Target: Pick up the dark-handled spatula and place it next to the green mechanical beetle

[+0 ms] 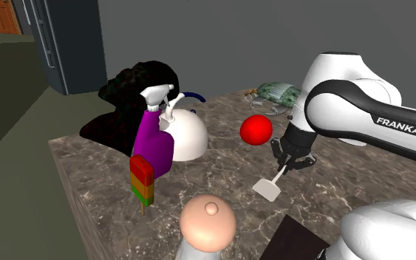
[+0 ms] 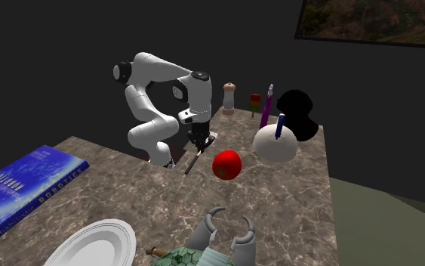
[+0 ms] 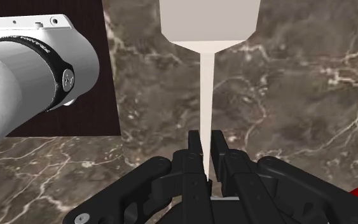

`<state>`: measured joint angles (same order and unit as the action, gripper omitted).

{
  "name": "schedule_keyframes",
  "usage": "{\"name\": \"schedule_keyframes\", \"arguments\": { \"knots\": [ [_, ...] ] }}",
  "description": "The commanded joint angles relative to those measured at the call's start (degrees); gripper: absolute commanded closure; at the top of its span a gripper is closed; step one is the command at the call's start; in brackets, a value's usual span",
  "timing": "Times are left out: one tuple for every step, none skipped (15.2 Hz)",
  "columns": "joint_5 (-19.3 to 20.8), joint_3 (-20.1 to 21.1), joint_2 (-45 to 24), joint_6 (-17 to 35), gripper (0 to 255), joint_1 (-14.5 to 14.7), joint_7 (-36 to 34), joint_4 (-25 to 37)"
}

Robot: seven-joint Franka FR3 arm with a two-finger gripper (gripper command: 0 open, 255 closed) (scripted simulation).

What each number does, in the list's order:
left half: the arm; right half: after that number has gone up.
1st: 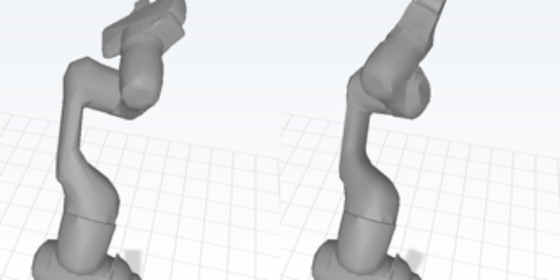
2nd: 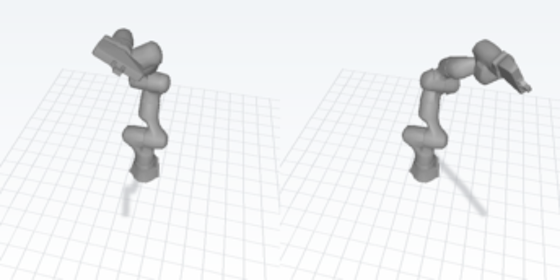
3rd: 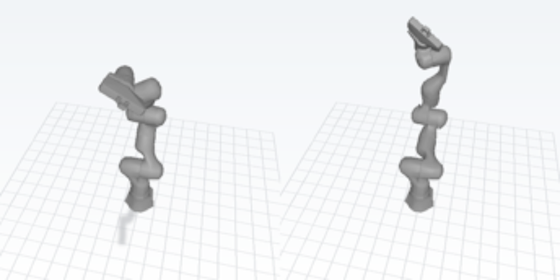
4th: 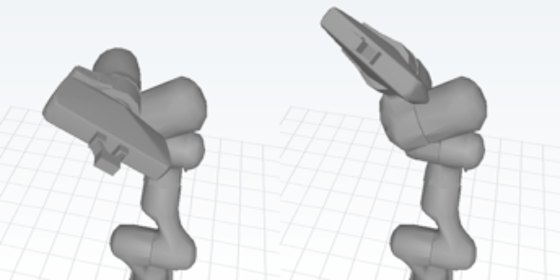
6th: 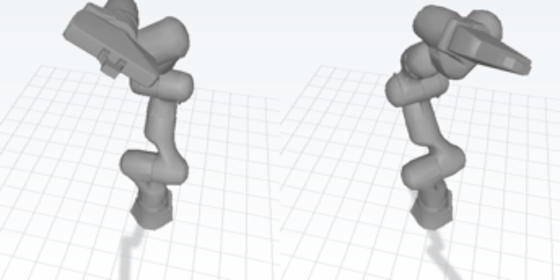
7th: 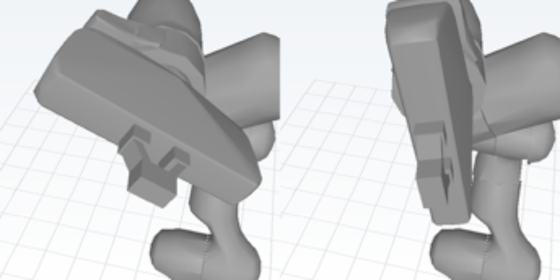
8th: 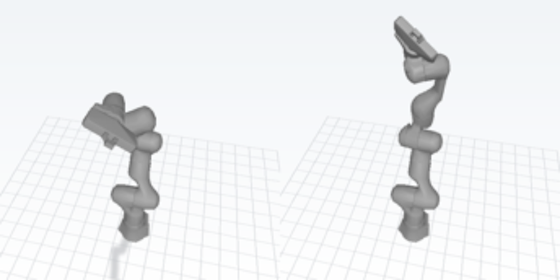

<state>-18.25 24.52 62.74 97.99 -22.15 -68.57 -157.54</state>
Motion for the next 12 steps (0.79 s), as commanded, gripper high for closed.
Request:
{"name": "schedule_keyframes", "arguments": {
  "knots": [
    [0.0, 0.0, 0.0, 0.0, 255, 0.0, 0.0, 0.0],
    [0.28, -0.28, -0.05, -0.69, 255, -0.15, 0.01, 0.75],
    [0.56, -0.56, -0.13, -1.37, 255, -0.3, 0.03, 1.53],
    [0.83, -0.83, -0.22, -2.05, 255, -0.45, 0.04, 2.3],
    [1.1, -1.1, -0.32, -2.73, 255, -0.59, 0.05, 3.09],
    [1.36, -1.36, -0.44, -3.39, 255, -0.74, 0.06, 3.88],
    [1.62, -1.61, -0.57, -4.05, 255, -0.88, 0.07, 4.68],
    [1.87, -1.85, -0.72, -4.71, 255, -1.02, 0.08, 5.49],
    [2.11, -2.09, -0.88, -5.36, 255, -1.15, 0.09, 6.31],
    [2.35, -2.33, -1.05, -6.0, 255, -1.29, 0.09, 7.13],
    [2.58, -2.56, -1.24, -6.64, 255, -1.42, 0.1, 7.96],
    [2.81, -2.78, -1.44, -7.27, 255, -1.55, 0.1, 8.79]
  ]
}}
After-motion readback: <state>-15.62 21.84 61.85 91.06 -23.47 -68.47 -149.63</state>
